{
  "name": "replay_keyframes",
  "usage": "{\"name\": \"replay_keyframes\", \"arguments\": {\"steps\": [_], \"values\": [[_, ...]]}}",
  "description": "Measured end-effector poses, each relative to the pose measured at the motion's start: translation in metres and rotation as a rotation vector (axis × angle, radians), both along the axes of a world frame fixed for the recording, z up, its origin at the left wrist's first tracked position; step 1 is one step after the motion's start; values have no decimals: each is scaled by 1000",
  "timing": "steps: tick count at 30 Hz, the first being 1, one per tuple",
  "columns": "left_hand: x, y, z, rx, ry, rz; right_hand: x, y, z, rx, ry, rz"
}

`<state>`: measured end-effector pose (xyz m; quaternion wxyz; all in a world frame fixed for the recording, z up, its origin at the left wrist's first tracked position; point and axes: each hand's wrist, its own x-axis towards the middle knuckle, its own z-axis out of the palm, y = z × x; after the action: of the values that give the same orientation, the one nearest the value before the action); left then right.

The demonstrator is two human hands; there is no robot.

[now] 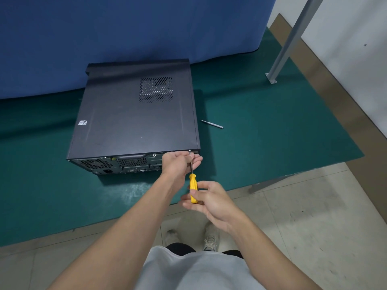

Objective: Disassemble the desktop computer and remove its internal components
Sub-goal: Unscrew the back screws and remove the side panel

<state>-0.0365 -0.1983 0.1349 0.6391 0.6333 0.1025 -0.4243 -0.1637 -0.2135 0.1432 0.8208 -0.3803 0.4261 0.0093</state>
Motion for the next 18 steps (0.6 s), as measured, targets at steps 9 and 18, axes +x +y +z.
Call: {"name": "replay_keyframes", "arguments": {"steps": [9, 18], "values": [[-2, -4, 3, 61, -41, -5, 4, 6, 3, 22, -36, -52], [1, 2, 3, 114, -92, -5, 10, 15, 0, -420, 255, 56]]}}
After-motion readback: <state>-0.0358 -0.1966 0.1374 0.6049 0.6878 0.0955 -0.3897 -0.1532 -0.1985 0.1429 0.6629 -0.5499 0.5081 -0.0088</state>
